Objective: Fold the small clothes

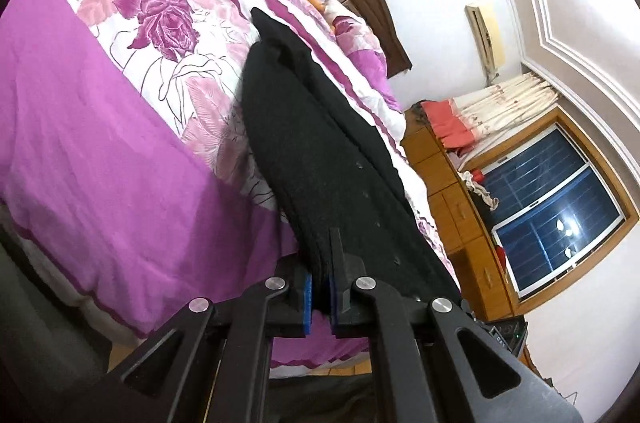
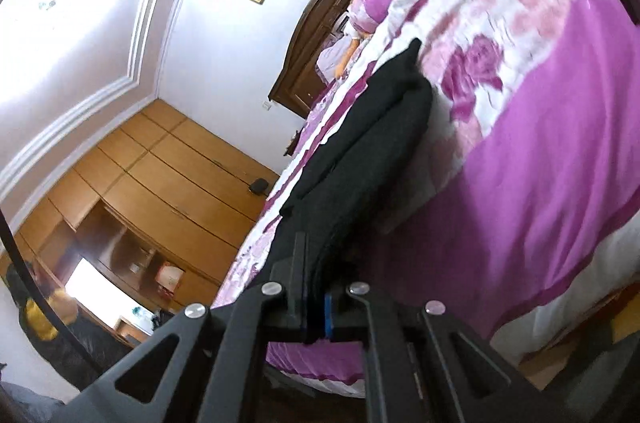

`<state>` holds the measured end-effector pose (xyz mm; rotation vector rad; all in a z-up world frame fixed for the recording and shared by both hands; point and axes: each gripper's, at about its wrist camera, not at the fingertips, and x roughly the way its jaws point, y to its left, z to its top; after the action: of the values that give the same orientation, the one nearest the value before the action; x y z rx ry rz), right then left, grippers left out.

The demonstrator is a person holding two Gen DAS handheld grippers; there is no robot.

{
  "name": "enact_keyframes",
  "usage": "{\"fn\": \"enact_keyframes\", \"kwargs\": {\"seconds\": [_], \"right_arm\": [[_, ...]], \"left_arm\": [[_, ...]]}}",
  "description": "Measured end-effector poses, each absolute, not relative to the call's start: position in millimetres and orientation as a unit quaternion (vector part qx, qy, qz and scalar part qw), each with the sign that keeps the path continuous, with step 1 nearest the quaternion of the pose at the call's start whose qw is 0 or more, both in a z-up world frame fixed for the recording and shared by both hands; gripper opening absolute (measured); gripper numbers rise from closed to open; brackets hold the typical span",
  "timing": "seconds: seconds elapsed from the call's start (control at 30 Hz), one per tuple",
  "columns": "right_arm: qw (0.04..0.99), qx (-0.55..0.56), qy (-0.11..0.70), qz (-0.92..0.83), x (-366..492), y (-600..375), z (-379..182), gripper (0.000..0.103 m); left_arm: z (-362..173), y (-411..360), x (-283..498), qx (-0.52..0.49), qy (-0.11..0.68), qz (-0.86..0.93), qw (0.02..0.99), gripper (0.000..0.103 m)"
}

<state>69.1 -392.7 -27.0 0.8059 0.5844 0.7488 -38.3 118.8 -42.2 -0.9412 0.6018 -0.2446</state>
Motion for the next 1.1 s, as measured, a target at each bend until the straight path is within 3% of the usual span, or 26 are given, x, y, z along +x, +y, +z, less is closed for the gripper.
{"fn": "enact_keyframes", "kwargs": {"seconds": [1.1], "right_arm": [[0.83, 0.313, 0.283, 0.364, 14.4, -388.6, -16.9, 0.004]], "left_arm": [[-35.4, 111.1, -89.9, -0.43, 0.281, -0.105, 0.851, 0.0]]}}
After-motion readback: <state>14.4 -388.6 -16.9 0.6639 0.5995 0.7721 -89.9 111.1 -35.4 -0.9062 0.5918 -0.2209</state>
